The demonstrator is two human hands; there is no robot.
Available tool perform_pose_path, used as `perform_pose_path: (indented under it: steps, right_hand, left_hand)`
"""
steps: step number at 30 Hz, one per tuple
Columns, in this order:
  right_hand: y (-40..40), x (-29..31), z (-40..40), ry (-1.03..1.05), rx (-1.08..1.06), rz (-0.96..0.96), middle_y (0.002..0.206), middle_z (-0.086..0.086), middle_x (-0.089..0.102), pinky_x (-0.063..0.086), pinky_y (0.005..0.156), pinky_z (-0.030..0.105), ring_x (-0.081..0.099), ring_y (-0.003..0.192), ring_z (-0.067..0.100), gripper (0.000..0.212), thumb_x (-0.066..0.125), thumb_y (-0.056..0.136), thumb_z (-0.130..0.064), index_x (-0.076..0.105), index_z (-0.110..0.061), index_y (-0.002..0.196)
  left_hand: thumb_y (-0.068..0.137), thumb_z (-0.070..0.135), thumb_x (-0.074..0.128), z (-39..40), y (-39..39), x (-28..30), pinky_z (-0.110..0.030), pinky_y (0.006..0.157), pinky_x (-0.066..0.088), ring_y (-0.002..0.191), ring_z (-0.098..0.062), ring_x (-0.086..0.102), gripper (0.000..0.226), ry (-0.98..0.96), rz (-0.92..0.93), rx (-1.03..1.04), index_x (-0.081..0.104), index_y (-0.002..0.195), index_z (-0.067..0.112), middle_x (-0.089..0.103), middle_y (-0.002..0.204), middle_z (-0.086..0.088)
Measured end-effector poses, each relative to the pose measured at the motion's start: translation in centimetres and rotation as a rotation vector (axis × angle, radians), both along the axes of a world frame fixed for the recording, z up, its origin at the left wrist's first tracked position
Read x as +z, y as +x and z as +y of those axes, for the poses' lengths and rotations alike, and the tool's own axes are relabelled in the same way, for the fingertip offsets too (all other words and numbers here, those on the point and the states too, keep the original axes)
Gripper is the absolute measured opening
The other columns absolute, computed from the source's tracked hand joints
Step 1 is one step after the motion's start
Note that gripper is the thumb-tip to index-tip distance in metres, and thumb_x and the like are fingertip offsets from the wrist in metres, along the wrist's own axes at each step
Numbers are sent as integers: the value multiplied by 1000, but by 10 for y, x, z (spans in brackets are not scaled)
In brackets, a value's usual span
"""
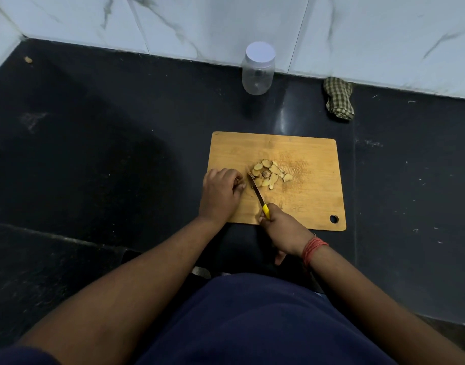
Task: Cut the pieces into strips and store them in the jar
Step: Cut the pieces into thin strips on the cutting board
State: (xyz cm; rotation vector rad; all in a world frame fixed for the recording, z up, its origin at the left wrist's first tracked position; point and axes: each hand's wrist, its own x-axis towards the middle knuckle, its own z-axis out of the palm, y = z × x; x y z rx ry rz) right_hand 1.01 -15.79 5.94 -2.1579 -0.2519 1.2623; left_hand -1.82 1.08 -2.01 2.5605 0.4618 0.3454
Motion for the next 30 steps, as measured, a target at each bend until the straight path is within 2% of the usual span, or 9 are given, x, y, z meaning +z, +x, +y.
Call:
perform_pose_path:
  steps: [4,9,13,16,22,25,30]
  right_hand:
    - [2,2,5,-29,-31,-31,100,20,52,52,36,40,64,54,42,12,35,104,-24,37,-17,115]
    - [-5,-1,9,-9,8,-3,97,19,53,55,41,48,66,63,47,16,37,104,-24,39,-15,118]
    - [-5,-9,8,-10,-14,48,85,17,52,53,37,42,57,44,31,14,38,104,-24,41,-15,113]
    - [-5,-14,5,-8,-12,60,77,17,50,52,38,39,52,39,25,13,38,104,-26,41,-16,112]
    - [-4,-13,7,9,-6,61,76,16,49,56,43,45,52,43,26,15,38,104,-25,41,-14,113]
    - [-5,-12,6,40,-35,26,80,13,49,54,40,41,56,48,28,13,38,103,-23,41,-14,112]
    - [-8,-8,6,64,-29,1,75,14,50,51,36,36,54,36,23,14,37,104,-23,40,-12,112]
  left_hand:
    - [90,34,70,0,-3,2,-40,101,38,96,-17,54,16,22,6,-11,66,98,21,65,94,7]
    - [89,37,71,-1,-6,2,-43,103,38,94,-17,56,19,65,13,-22,65,98,21,66,94,8]
    - [90,32,69,-3,-8,0,-41,104,34,94,-18,54,17,59,10,-67,66,100,19,65,95,6]
    - [93,27,66,-4,-9,-2,-41,106,31,97,-20,56,14,73,9,-100,67,104,18,66,99,3]
    - [94,23,65,-3,-7,-2,-40,110,29,102,-15,55,10,27,6,-95,66,102,19,63,104,5]
    - [92,19,67,-3,-6,0,-41,110,29,101,-14,54,5,-18,-11,-88,65,96,18,60,102,5]
    - [89,23,71,-2,-5,0,-41,108,30,97,-13,56,8,-57,-16,-77,65,92,19,63,97,9]
